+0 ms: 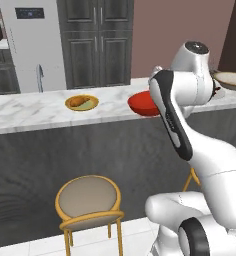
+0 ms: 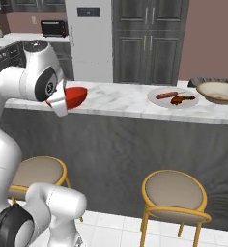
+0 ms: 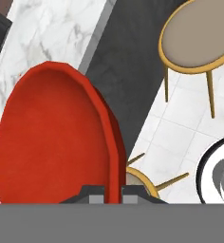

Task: Take the smaller bowl and place it next to the appetizer plate on the dining counter , and place the larger bowl next to the plate with cooked food.

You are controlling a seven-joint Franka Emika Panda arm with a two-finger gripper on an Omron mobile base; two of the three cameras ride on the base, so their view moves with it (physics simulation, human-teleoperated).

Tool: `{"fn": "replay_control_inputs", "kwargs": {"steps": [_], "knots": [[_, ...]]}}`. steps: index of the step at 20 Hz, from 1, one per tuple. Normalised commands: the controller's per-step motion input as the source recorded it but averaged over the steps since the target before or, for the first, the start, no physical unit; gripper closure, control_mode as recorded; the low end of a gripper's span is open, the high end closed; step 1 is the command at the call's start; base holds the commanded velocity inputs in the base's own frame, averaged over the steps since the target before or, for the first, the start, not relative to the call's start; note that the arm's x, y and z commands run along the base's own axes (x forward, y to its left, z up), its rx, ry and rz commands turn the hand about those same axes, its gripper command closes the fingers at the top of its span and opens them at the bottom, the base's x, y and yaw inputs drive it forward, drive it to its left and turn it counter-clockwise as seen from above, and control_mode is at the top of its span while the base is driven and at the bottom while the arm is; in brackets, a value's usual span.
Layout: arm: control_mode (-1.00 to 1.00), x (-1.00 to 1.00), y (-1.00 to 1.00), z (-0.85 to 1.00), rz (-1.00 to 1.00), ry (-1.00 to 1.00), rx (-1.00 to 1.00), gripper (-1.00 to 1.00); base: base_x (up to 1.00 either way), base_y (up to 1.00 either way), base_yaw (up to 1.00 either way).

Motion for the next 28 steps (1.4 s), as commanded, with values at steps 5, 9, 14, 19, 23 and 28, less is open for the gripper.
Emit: {"fn": "replay_control_inputs", "kwargs": {"steps": [5, 9, 14, 19, 23, 28], "knots": [[-1.0, 0.47, 0.38, -0.23, -0.09, 0.08, 0.0, 1.0, 0.0, 0.0, 0.0], [-1.0, 0.53, 0.38, -0.15, -0.09, 0.08, 0.0, 1.0, 0.0, 0.0, 0.0], [-1.0, 0.55, 0.27, -0.07, -0.09, 0.06, 0.0, 1.0, 0.0, 0.0, 0.0], [-1.0, 0.46, 0.13, -0.08, -0.11, 0.01, 0.0, 1.0, 0.0, 0.0, 0.0], [-1.0, 0.42, 0.04, -0.21, -0.12, 0.01, 0.0, 1.0, 0.0, 0.0, 0.0], [-1.0, 0.43, 0.05, -0.35, -0.11, 0.02, 0.0, 1.0, 0.0, 0.0, 0.0]]}}
